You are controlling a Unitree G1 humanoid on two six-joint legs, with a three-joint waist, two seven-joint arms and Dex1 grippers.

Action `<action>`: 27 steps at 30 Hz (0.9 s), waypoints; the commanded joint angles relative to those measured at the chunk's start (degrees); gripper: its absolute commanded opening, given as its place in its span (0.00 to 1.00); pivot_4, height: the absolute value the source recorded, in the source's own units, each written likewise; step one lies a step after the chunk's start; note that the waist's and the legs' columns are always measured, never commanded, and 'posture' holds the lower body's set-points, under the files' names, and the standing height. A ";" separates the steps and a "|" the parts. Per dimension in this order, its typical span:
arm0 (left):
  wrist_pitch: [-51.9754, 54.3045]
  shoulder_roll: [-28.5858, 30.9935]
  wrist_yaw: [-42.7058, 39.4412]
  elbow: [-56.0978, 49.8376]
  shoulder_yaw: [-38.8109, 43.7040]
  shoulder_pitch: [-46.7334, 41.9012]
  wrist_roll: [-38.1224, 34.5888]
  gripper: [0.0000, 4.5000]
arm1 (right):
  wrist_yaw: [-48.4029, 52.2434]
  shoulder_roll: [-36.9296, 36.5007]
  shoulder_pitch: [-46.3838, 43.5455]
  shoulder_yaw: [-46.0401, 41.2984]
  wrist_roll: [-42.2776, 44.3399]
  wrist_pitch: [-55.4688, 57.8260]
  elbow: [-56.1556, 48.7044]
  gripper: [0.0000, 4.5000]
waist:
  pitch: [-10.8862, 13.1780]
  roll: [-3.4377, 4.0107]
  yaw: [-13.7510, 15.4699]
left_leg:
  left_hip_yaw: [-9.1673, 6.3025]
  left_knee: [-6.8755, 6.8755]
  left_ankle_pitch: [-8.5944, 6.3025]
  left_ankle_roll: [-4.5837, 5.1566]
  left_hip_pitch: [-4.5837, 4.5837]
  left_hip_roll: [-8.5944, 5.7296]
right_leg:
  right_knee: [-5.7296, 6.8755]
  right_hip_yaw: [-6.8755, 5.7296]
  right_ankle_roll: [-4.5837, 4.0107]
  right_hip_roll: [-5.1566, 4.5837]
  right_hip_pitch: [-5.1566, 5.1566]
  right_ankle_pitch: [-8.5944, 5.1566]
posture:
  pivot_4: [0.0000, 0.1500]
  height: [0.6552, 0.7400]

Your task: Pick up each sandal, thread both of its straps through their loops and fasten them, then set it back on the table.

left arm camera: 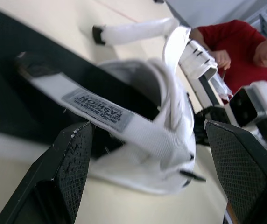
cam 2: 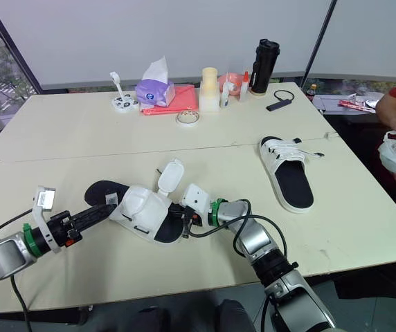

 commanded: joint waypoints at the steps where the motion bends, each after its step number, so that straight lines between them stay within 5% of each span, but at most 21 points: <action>1: -1.17 -0.87 0.71 1.07 -0.82 -2.13 1.82 0.81 | -0.21 -1.17 2.74 2.08 -3.01 3.24 4.30 0.00 | 0.00 0.00 0.02 | 0.01 0.00 0.00 0.00 0.00 -0.01 | 0.00 0.00 0.00 0.01 0.00 0.00 | 1.00 1.00; 3: -1.21 -1.54 0.97 1.71 -1.08 -3.23 2.21 0.67 | -0.30 -1.15 2.82 2.10 -3.01 3.27 4.22 0.00 | 0.00 0.00 -0.02 | 0.00 0.00 0.00 0.00 -0.01 -0.02 | 0.00 -0.01 0.01 0.03 0.00 0.00 | 1.00 1.00; 9: -1.13 -3.14 1.38 2.17 -1.16 -4.77 2.72 0.01 | -0.61 -1.16 2.99 2.09 -3.05 3.25 4.13 0.00 | -0.01 -0.01 0.01 | 0.00 0.00 0.00 -0.01 0.01 -0.02 | 0.00 -0.01 0.02 0.05 0.02 0.01 | 1.00 1.00; 27: 5.65 5.46 -7.96 -6.48 -0.92 -9.57 -8.21 0.01 | -0.31 -1.46 2.47 2.27 -3.42 2.63 5.11 0.00 | 0.04 0.03 -0.07 | -0.01 -0.01 0.02 -0.03 -0.05 -0.04 | 0.00 -0.01 0.02 0.18 -0.04 0.01 | 1.00 1.00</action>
